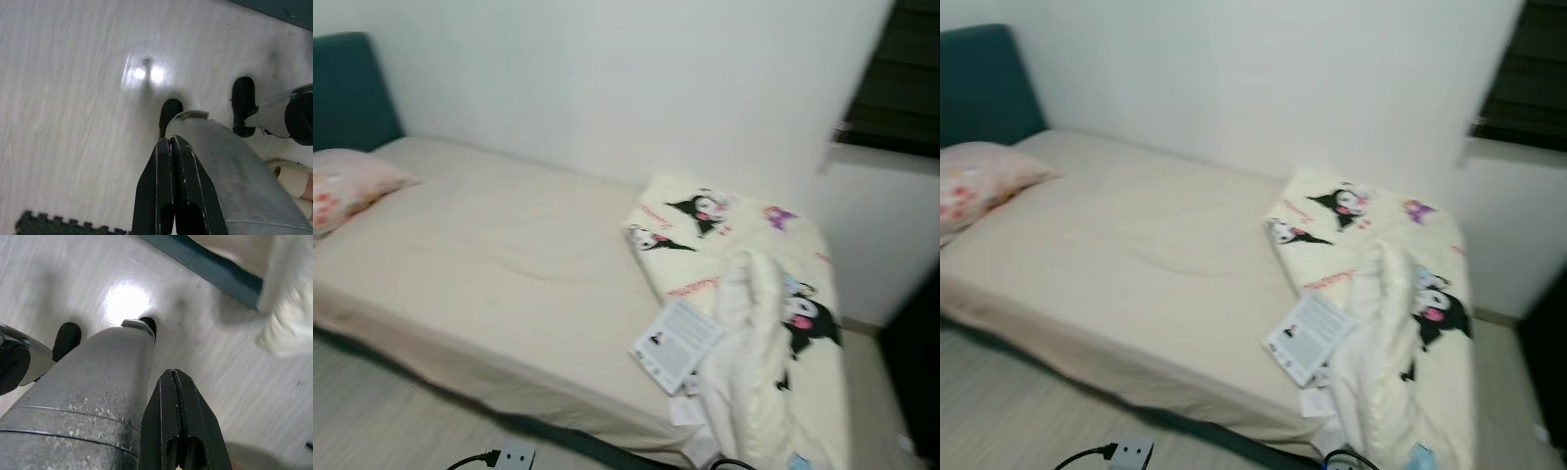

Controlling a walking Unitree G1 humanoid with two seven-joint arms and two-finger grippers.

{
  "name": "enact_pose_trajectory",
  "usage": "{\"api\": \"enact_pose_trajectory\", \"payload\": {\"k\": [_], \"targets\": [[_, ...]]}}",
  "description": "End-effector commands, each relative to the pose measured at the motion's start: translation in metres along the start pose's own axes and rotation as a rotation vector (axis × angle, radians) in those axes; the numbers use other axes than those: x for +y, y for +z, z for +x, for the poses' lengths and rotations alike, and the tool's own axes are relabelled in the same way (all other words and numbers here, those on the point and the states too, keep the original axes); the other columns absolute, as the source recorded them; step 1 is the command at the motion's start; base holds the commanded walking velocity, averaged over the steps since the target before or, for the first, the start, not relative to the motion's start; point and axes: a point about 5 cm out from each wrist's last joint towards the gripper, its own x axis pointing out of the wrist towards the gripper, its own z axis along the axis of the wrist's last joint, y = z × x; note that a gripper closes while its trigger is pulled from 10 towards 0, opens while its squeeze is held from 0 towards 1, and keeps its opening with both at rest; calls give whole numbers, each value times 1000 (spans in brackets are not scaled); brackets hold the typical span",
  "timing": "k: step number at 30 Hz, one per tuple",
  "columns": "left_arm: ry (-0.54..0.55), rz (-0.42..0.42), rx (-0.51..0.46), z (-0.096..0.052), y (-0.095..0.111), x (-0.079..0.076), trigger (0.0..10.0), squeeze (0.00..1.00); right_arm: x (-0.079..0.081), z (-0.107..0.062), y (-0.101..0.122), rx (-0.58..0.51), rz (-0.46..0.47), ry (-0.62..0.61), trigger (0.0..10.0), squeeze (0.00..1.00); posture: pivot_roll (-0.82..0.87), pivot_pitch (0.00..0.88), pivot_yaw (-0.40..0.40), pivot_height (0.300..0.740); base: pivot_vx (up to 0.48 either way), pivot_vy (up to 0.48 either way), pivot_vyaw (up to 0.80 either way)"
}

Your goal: Clean up the room

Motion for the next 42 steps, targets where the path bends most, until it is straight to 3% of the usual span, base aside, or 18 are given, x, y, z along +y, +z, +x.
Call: {"api": "enact_pose_trajectory", "payload": {"k": [1,15,42], "targets": [[-6,24,10,0,-2,-2,10000,0,4,0,-1,0,-11,12,10000,0,-12,0,-84,740,0,0,800],[-8,24,14,0,-4,-2,10000,0,3,0,-3,0,19,-6,10000,0,-14,0,-82,740,0,0,721],[-5,4,5,0,-3,0,10000,0,3,0,-5,18,38,-50,10000,0,-16,0,-72,740,0,0,-792]]}}
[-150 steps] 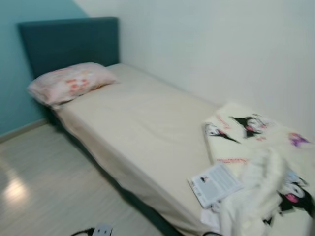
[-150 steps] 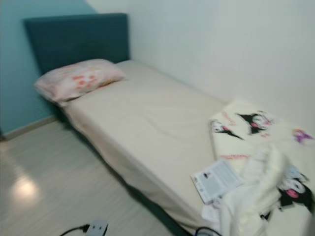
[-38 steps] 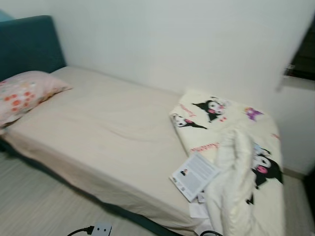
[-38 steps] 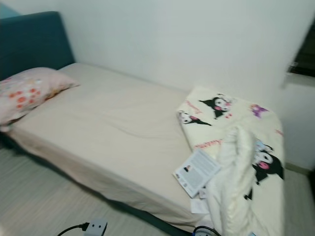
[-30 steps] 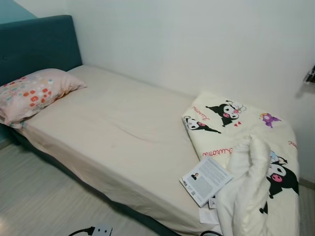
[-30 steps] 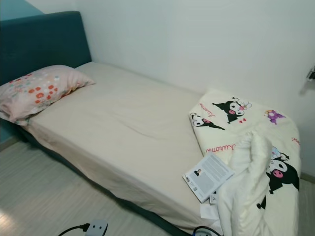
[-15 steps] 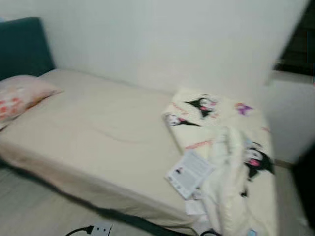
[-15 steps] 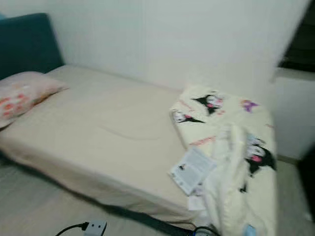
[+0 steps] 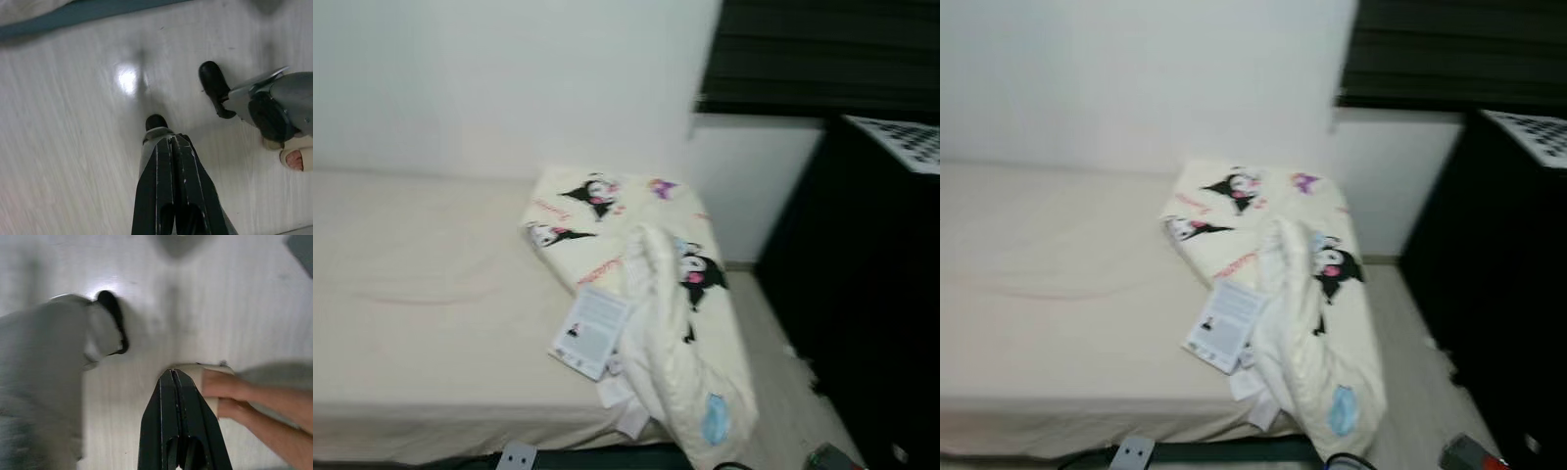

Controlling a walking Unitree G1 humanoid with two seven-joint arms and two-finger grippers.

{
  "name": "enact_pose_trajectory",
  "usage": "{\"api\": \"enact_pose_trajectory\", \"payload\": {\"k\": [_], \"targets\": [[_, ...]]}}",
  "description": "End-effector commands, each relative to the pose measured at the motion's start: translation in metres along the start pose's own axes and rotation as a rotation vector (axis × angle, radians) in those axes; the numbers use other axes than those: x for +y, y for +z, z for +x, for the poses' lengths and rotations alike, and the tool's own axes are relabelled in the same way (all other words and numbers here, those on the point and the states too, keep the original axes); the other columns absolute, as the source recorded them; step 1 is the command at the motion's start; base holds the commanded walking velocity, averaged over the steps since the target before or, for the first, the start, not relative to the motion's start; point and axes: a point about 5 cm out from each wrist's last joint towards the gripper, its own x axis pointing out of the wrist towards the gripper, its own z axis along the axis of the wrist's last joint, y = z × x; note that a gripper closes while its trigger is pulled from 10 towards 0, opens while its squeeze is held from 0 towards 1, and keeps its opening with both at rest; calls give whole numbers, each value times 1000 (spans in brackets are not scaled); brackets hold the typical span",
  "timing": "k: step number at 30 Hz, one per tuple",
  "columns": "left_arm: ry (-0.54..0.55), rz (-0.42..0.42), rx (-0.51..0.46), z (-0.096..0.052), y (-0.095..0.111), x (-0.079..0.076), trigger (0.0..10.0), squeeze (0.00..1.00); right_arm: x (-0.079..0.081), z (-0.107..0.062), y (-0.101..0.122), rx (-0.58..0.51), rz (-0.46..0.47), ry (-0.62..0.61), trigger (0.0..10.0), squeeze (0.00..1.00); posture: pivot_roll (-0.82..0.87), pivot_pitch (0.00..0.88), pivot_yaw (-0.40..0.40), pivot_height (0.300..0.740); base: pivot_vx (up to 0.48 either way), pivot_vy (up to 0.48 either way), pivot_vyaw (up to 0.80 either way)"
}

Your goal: Clean up the room

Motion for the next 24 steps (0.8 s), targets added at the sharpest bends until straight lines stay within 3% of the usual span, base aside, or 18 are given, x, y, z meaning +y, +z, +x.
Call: {"api": "enact_pose_trajectory", "payload": {"k": [1,8,15,17,18,19,20,22,24], "targets": [[0,-9,9,0,-4,0,10000,0,4,0,-1,0,20,3,10000,0,-15,0,-72,740,0,0,0],[19,-29,-50,-1,1,1,10000,0,2,0,2,-37,35,-45,10000,0,-15,0,-70,740,0,0,0],[10,-112,-150,-2,9,1,10000,0,-1,-2,10,-143,82,-97,10000,0,-20,0,-71,740,387,0,0],[21,-121,-295,-5,44,25,10000,0,-46,-6,66,-297,70,-129,10000,0,-22,0,-72,740,433,0,0],[17,-133,-370,-8,65,34,10000,0,-58,-10,91,-364,61,-129,10000,0,-23,0,-72,740,431,0,0],[17,-133,-370,-8,65,34,10000,0,-58,-10,91,-364,61,-129,10000,0,-23,0,-72,740,431,0,0],[13,-141,-418,-10,79,40,10000,0,-65,-14,106,-403,55,-127,10000,0,-23,0,-72,740,431,0,0],[-7,-169,-496,-15,101,43,10000,0,-61,-18,125,-463,36,-89,10000,0,-24,0,-74,740,431,0,0],[-12,-179,-519,-16,106,44,10000,0,-60,-19,132,-482,28,-76,10000,0,-24,0,-74,740,431,0,0]]}}
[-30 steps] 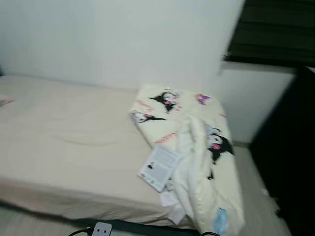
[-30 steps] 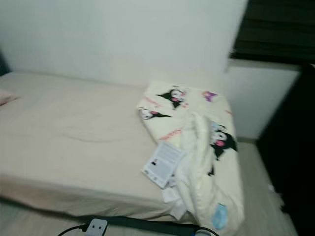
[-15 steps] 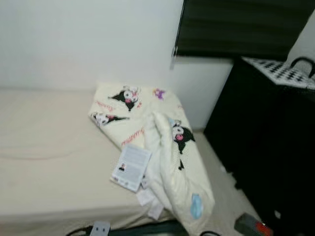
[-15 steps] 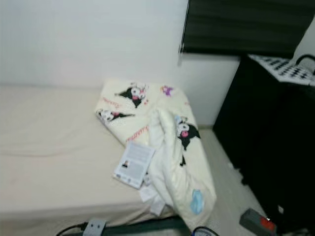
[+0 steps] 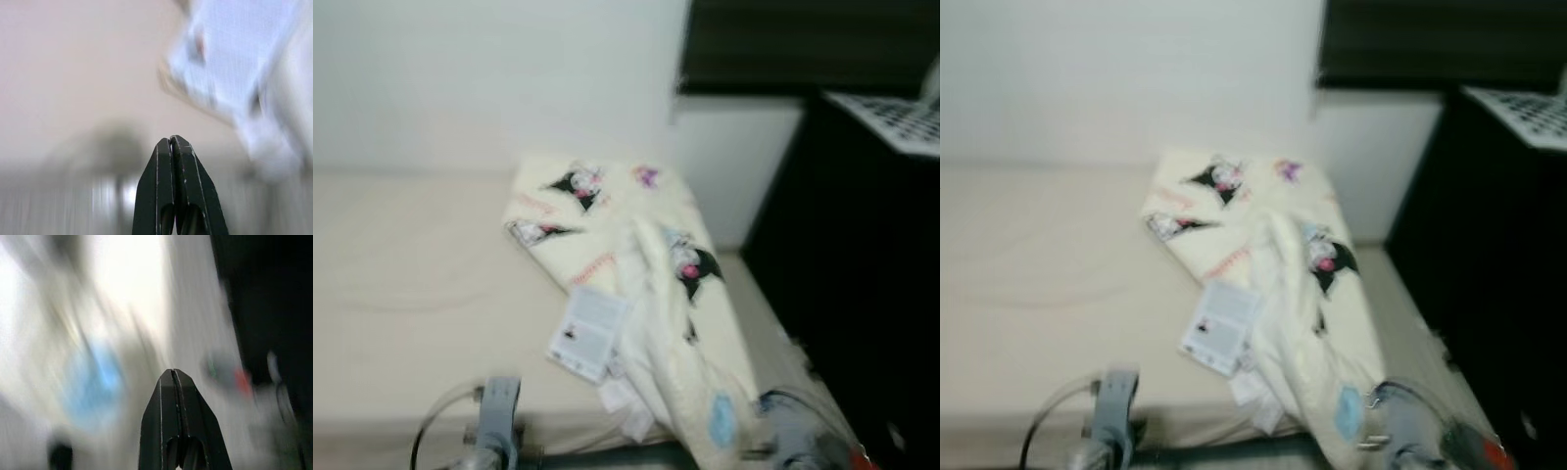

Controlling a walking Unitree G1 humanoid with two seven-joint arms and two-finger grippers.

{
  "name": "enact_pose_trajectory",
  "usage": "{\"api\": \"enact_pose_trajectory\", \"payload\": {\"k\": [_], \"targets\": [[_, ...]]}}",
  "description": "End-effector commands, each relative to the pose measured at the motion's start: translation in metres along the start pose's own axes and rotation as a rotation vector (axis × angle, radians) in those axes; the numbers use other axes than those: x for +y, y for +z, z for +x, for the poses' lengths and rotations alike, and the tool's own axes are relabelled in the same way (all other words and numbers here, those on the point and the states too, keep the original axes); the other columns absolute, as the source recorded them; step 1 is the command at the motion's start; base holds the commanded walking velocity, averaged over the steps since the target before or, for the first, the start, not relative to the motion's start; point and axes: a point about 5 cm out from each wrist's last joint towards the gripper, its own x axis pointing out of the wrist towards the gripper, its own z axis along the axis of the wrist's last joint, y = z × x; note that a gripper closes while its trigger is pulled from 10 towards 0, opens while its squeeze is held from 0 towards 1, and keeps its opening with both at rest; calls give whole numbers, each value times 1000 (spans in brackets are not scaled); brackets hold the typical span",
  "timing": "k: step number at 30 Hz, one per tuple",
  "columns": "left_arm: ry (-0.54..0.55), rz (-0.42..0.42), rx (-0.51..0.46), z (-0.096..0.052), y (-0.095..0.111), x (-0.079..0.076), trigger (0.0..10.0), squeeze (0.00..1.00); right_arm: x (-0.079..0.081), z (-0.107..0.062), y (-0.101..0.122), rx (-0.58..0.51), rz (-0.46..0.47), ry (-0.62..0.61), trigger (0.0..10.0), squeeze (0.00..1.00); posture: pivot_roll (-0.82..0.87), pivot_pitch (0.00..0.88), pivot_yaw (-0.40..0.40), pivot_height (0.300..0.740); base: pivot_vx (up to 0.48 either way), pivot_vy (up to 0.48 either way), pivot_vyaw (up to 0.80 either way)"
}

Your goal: Clean up the room

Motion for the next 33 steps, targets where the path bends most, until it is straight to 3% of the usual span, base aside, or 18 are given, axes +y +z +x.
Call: {"api": "enact_pose_trajectory", "payload": {"k": [1,3,12,13,14,17,18,20,27,33], "targets": [[-2,-45,30,-4,-11,4,10000,0,24,-3,-14,40,21,89,10000,0,-24,0,-74,740,431,0,0],[-37,-103,-12,-1,-2,2,10000,0,28,0,-3,8,43,115,10000,0,-25,0,-75,740,169,0,0],[-217,-146,-81,0,11,-8,10000,0,26,4,9,-5,69,101,10000,0,-37,0,-74,740,0,0,0],[-299,-136,-92,0,13,-13,10000,0,21,5,11,-1,78,78,10000,0,-38,0,-75,735,0,0,0],[-299,-136,-92,0,13,-13,10000,0,21,5,11,-1,78,78,10000,0,-38,0,-75,735,0,0,0],[-555,-67,-116,-4,20,-31,10000,0,3,6,20,-25,103,1,10000,0,-40,0,-75,720,0,0,0],[-555,-67,-116,-4,20,-31,10000,0,3,6,20,-25,103,1,10000,0,-40,0,-75,720,0,0,0],[-662,-22,-108,-6,23,-40,10000,0,-8,7,28,-47,119,-39,10000,0,-42,0,-74,710,0,0,0],[-726,24,-105,-4,29,-52,10000,0,-18,9,42,-89,142,-69,10000,0,-51,0,-71,690,0,0,0],[-711,21,-128,-1,36,-61,10000,0,-21,9,50,-112,151,-79,10000,0,-54,0,-70,665,0,0,0]]}}
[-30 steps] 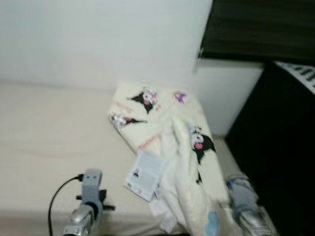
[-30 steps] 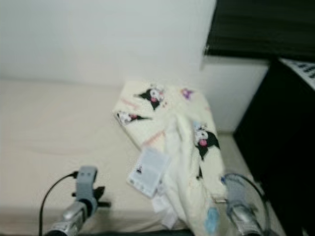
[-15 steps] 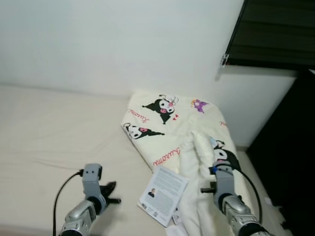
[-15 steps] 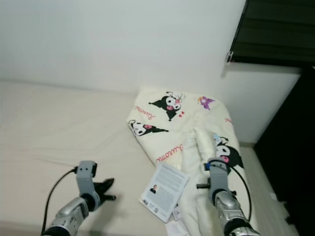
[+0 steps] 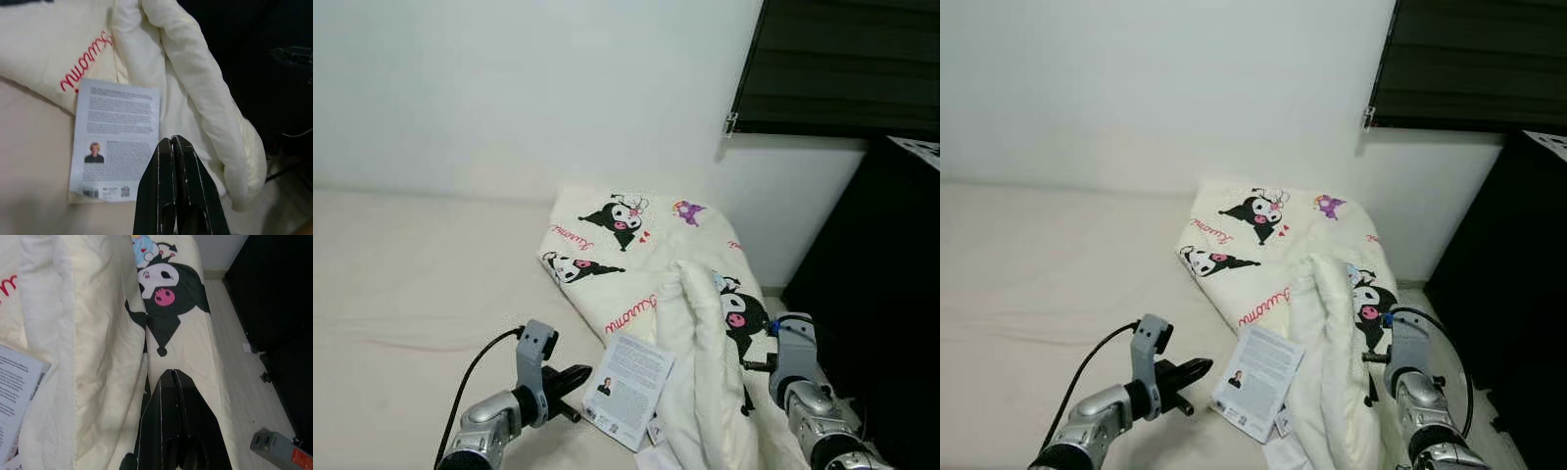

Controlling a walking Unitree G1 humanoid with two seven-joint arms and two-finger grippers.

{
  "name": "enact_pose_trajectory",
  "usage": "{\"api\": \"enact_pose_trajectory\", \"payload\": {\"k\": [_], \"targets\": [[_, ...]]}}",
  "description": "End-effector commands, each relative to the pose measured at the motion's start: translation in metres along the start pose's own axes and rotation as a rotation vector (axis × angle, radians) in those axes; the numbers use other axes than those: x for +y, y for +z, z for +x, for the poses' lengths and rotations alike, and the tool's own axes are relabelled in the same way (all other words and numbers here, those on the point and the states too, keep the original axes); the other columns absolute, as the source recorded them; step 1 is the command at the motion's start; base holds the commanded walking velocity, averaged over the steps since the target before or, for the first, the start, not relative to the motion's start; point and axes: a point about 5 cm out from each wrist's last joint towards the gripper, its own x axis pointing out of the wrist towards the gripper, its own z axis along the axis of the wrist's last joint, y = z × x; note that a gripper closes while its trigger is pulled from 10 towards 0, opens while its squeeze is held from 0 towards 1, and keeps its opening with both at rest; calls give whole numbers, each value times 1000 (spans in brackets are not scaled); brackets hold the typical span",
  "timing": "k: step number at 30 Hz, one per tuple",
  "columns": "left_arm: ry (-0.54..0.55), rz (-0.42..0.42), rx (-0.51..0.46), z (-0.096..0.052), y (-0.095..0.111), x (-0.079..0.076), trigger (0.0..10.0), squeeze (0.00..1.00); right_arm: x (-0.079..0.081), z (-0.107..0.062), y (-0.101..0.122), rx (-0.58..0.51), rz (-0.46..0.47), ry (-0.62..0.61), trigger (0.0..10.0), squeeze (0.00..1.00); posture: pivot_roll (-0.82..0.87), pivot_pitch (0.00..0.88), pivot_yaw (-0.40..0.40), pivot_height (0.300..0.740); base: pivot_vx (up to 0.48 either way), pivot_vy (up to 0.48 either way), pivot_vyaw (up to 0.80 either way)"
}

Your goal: Clean up the room

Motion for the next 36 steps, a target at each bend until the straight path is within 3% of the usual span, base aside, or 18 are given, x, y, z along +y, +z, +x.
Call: {"api": "enact_pose_trajectory", "payload": {"k": [1,5,6,14,27,36], "targets": [[-10,2,5,4,1,-3,10000,0,-3,1,5,-11,16,-14,10000,0,-54,0,-70,660,0,0,0],[93,-60,-76,13,11,-3,10000,0,-4,2,11,-32,27,-20,10000,0,-51,0,-67,645,0,0,0],[118,-108,-96,15,12,-3,10000,0,-4,3,14,-41,31,-19,10000,0,-52,1,-66,640,0,0,0],[230,-238,-98,11,1,2,10000,0,2,4,24,-87,49,11,10000,0,-48,11,-57,605,0,0,0],[303,-259,-54,-1,-10,10,10000,0,23,5,30,-121,43,113,10000,0,-37,25,-52,555,0,0,0],[276,-241,-31,3,-10,6,10000,0,24,4,33,-150,45,115,10000,0,-37,31,-49,545,0,0,0]]}}
